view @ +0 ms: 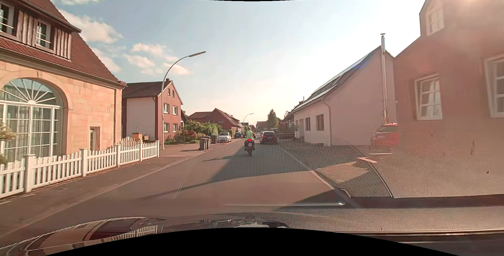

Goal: Follow the waypoints while adhering to traffic rules and regulations

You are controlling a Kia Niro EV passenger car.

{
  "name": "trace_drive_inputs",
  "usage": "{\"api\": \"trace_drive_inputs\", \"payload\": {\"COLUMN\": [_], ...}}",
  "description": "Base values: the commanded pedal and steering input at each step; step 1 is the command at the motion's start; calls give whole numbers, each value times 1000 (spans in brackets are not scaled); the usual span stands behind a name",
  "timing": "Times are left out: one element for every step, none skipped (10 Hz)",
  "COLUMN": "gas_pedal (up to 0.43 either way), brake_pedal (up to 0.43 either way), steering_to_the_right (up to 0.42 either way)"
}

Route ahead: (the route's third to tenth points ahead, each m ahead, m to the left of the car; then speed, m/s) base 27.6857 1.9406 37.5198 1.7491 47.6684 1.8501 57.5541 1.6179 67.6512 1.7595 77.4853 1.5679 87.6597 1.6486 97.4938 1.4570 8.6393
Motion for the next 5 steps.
{"api": "trace_drive_inputs", "payload": {"gas_pedal": [169, 169, 157, 157, 138], "brake_pedal": [0, 0, 0, 0, 0], "steering_to_the_right": [-33, -33, -33, -33, -31]}}
